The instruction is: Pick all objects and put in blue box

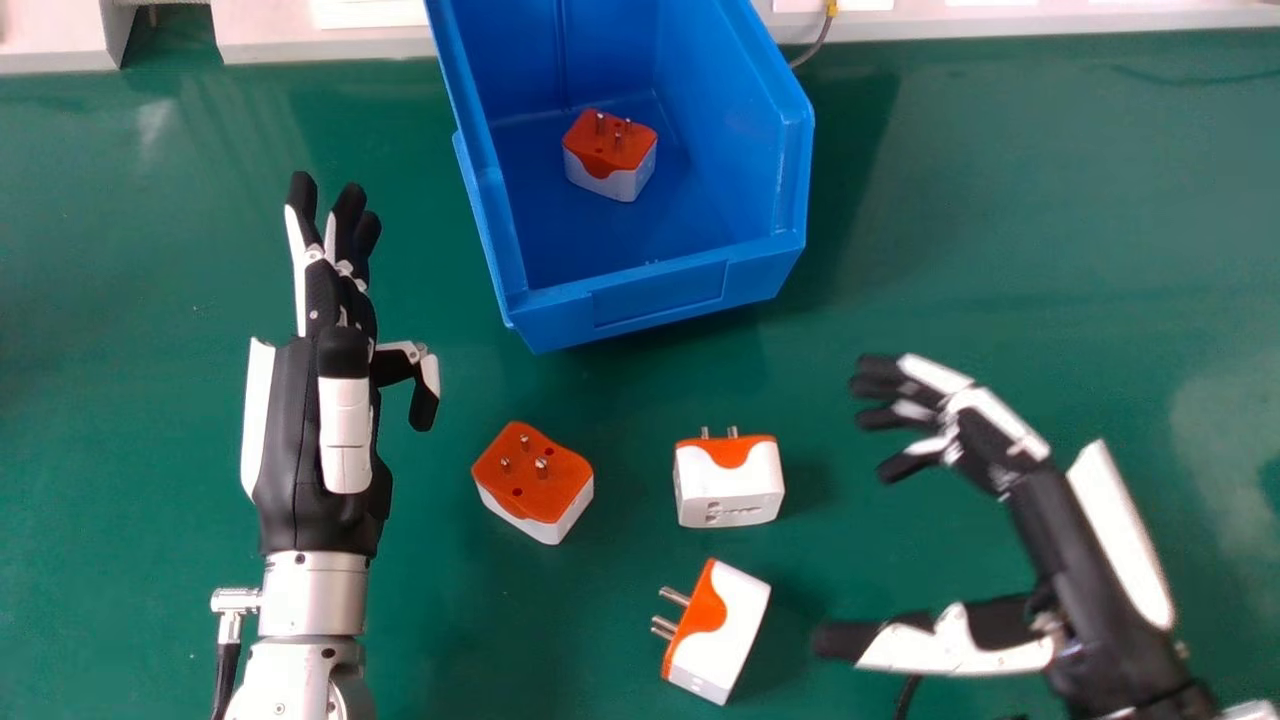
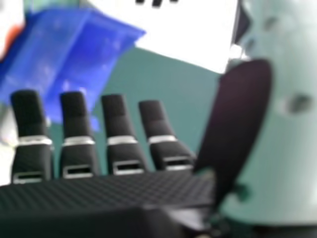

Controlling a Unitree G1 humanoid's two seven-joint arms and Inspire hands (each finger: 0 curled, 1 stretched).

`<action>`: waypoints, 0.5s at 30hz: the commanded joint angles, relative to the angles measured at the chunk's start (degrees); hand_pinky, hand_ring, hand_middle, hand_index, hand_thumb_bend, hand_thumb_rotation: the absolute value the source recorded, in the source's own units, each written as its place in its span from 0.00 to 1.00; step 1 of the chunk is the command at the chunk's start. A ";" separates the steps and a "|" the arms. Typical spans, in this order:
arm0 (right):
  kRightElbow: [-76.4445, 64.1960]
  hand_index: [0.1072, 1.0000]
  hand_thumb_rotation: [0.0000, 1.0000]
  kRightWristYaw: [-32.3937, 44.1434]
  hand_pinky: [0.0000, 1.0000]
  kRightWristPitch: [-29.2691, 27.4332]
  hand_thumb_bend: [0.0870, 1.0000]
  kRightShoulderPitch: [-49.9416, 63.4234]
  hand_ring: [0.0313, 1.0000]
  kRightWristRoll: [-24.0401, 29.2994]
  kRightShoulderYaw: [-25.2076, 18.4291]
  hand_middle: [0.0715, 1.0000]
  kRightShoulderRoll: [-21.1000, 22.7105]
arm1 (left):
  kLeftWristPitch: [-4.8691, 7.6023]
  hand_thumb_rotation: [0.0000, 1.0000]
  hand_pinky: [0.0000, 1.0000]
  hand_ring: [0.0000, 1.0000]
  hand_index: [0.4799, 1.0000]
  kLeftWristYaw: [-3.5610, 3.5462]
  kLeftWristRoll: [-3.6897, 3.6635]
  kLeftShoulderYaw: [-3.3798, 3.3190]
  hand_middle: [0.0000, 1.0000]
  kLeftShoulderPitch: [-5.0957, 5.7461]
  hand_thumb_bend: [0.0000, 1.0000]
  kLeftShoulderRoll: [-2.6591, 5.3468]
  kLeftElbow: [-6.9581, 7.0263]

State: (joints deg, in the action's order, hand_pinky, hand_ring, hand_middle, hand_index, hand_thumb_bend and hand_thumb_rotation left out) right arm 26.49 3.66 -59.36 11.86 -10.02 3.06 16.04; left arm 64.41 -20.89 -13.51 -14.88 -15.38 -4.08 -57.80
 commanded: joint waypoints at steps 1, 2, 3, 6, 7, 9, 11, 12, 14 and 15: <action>-0.06 0.78 0.31 1.00 0.58 -1.80 1.00 0.55 0.73 1.78 0.44 0.77 0.48 | 0.64 1.00 0.00 1.00 1.00 0.21 0.33 0.18 1.00 0.16 1.00 -0.45 1.15; -0.09 0.78 0.31 1.43 0.58 -1.77 1.00 0.79 0.73 1.89 0.66 0.77 0.49 | 0.61 1.00 0.00 1.00 1.00 0.22 0.35 0.20 1.00 0.15 1.00 -0.46 1.20; -0.29 0.78 0.30 1.81 0.59 -1.67 1.00 1.11 0.73 1.86 0.93 0.77 0.39 | 0.60 1.00 0.00 1.00 1.00 0.19 0.35 0.24 1.00 0.14 1.00 -0.45 1.25; -0.53 0.78 0.30 2.56 0.60 -1.31 0.99 1.62 0.74 1.68 1.77 0.77 -0.16 | 0.59 1.00 0.00 1.00 1.00 0.07 0.29 0.30 1.00 0.15 1.00 -0.45 1.33; -0.52 0.78 0.29 2.77 0.60 -1.18 0.99 1.76 0.74 1.58 2.12 0.77 -0.42 | 0.57 1.00 0.00 1.00 1.00 -0.03 0.21 0.31 1.00 0.15 1.00 -0.46 1.32; -0.34 0.78 0.29 3.07 0.61 -0.98 0.99 1.99 0.74 1.47 2.85 0.78 -0.95 | 0.56 1.00 0.00 1.00 1.00 -0.24 0.05 0.30 1.00 0.26 1.00 -0.55 1.49; -0.15 0.79 0.29 3.31 0.62 -1.04 0.99 2.19 0.75 1.58 3.43 0.78 -1.40 | 0.55 1.00 0.00 1.00 1.00 -0.37 -0.05 0.27 1.00 0.45 1.00 -0.68 1.71; -0.08 0.79 0.29 3.42 0.63 -1.13 0.99 2.29 0.75 1.71 3.70 0.78 -1.59 | 0.54 1.00 0.00 1.00 1.00 -0.35 -0.05 0.25 1.00 0.52 1.00 -0.73 1.77; 0.08 0.79 0.29 3.49 0.63 -1.47 0.99 2.44 0.76 1.72 4.03 0.78 -1.94 | 0.54 1.00 0.00 1.00 1.00 -0.24 0.00 0.19 1.00 0.55 1.00 -0.81 1.75; 0.20 0.79 0.29 3.45 0.63 -1.68 0.99 2.48 0.76 1.59 4.13 0.78 -2.11 | 0.54 1.00 0.00 1.00 1.00 -0.14 0.08 0.20 1.00 0.56 1.00 -0.81 1.74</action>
State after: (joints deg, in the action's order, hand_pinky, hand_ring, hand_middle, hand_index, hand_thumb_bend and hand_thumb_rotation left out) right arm 26.96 7.12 -59.40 13.99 -9.19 7.09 14.16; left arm 64.38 -21.00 -13.55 -14.86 -15.19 -4.50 -57.15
